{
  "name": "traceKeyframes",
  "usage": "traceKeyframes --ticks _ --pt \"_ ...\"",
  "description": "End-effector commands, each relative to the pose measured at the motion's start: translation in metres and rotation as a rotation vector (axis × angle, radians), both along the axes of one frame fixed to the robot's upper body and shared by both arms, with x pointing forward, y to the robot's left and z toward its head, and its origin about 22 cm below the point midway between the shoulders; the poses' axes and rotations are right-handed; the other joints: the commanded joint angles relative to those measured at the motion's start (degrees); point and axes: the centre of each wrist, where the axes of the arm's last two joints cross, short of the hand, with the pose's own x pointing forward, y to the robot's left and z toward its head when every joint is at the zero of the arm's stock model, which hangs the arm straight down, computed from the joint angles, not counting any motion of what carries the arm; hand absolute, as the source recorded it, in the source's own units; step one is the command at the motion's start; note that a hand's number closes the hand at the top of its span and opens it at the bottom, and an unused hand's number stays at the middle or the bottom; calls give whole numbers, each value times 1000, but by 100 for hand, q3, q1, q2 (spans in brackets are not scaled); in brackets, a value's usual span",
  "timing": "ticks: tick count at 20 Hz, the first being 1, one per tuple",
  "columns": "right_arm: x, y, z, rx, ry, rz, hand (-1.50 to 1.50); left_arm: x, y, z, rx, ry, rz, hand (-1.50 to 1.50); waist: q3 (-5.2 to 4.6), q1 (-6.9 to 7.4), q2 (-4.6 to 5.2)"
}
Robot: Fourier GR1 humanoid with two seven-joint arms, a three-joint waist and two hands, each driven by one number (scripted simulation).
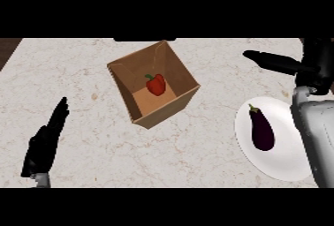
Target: Pick the bell pepper from the plate and place it in the cardboard box
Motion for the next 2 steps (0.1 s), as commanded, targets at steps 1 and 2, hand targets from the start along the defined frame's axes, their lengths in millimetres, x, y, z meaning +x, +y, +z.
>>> traceKeyframes --ticks 1,2 --pt "-30 -57 1 -18 -2 33 -150 4 5 2 -7 -5 -5 0 0 42 20" --pt "-49 -65 -11 -47 3 46 -150 15 11 10 -8 -10 18 0 1 -27 13"
